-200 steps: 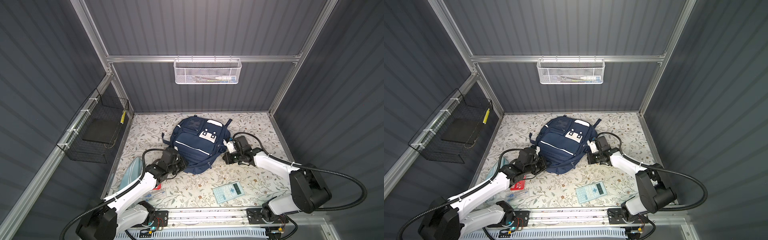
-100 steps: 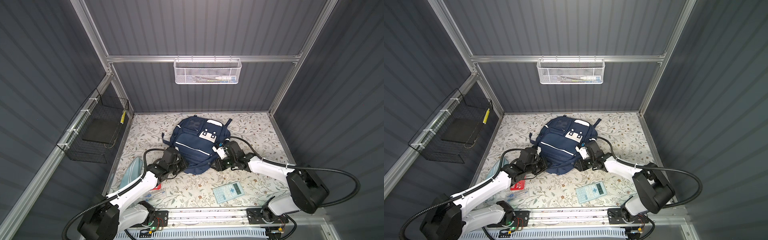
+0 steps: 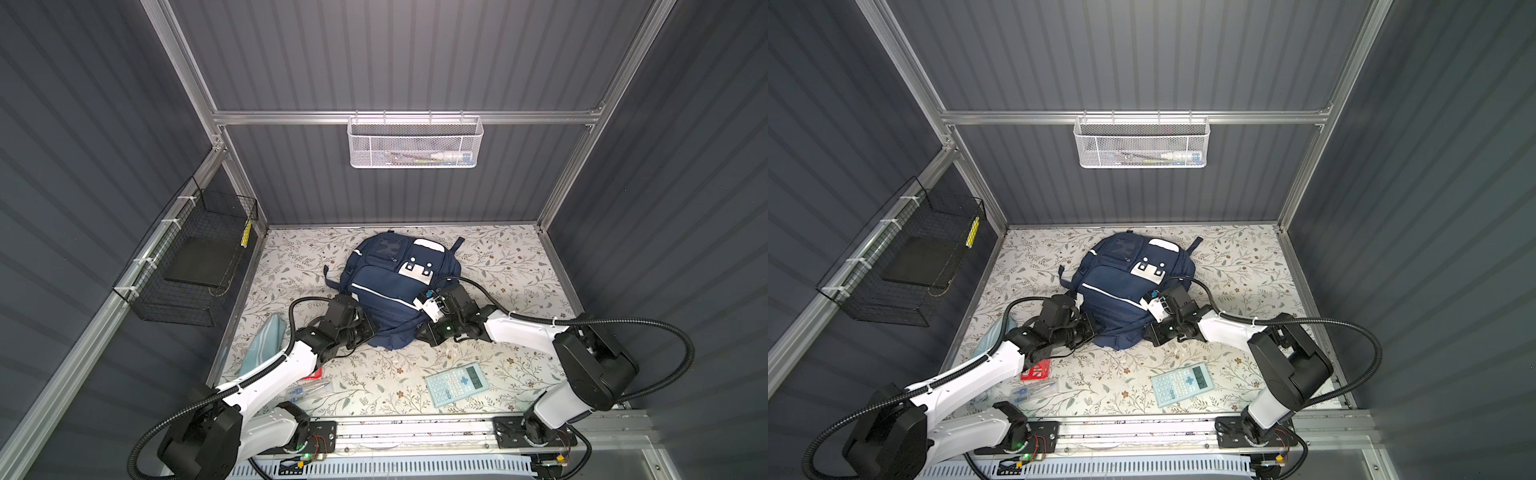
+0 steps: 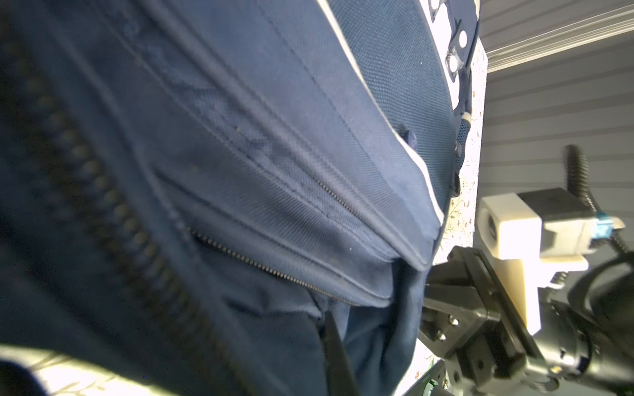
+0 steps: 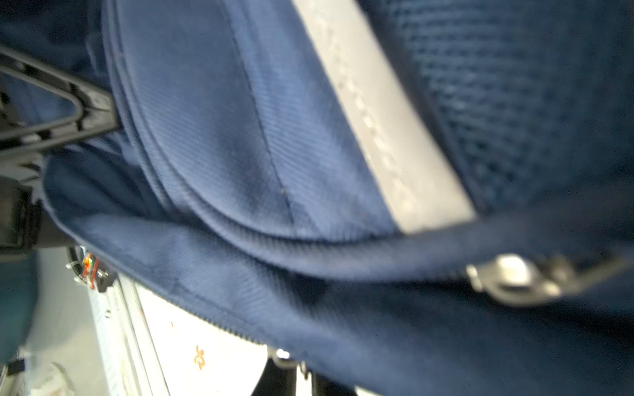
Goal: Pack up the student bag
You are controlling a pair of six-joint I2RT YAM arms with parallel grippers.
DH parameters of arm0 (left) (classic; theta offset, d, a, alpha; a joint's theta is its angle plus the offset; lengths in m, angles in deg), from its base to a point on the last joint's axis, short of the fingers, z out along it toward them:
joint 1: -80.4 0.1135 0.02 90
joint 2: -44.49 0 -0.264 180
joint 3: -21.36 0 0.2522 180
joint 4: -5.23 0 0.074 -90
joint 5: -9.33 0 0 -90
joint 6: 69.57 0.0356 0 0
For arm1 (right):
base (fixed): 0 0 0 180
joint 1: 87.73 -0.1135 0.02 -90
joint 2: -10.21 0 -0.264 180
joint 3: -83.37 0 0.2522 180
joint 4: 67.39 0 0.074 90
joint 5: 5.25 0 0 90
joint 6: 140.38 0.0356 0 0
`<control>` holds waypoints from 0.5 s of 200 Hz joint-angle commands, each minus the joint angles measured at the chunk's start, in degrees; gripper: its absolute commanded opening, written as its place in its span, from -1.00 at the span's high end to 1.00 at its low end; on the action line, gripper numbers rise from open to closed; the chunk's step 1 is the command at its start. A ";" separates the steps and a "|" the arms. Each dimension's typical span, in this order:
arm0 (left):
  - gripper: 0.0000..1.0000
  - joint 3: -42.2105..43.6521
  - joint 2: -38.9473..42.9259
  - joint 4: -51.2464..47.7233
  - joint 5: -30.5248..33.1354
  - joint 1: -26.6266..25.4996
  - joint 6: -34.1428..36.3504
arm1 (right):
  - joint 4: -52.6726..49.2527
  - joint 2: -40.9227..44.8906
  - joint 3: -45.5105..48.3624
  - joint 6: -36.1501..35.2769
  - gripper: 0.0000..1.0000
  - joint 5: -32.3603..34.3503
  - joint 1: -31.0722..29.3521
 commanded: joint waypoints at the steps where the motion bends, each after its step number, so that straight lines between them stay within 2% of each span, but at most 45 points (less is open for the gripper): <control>1: 1.00 -0.86 -0.29 4.05 -1.23 -0.20 0.43 | -1.13 2.97 0.80 0.35 0.98 3.52 -0.07; 21: 1.00 -1.12 -0.04 2.89 -0.45 -0.20 1.04 | -6.55 3.97 -0.11 0.78 1.00 8.71 -0.12; 32: 1.00 -1.47 0.35 1.97 -0.06 -0.19 1.44 | -10.96 3.85 -1.56 1.05 1.00 14.14 0.02; 53: 1.00 -2.12 1.86 0.37 0.95 -0.12 2.08 | -17.99 2.05 -3.84 0.33 1.00 17.90 1.26; 61: 1.00 -2.72 2.46 -0.89 1.43 -0.06 2.64 | -19.64 0.99 -4.57 0.39 1.00 18.39 2.41; 81: 1.00 -3.92 4.30 -3.70 1.80 0.54 3.64 | -20.39 -0.93 -5.39 0.54 1.00 13.04 6.58; 100: 1.00 -4.32 5.88 -5.24 2.08 1.21 4.27 | -22.59 -1.74 -7.95 -0.07 1.00 13.67 7.77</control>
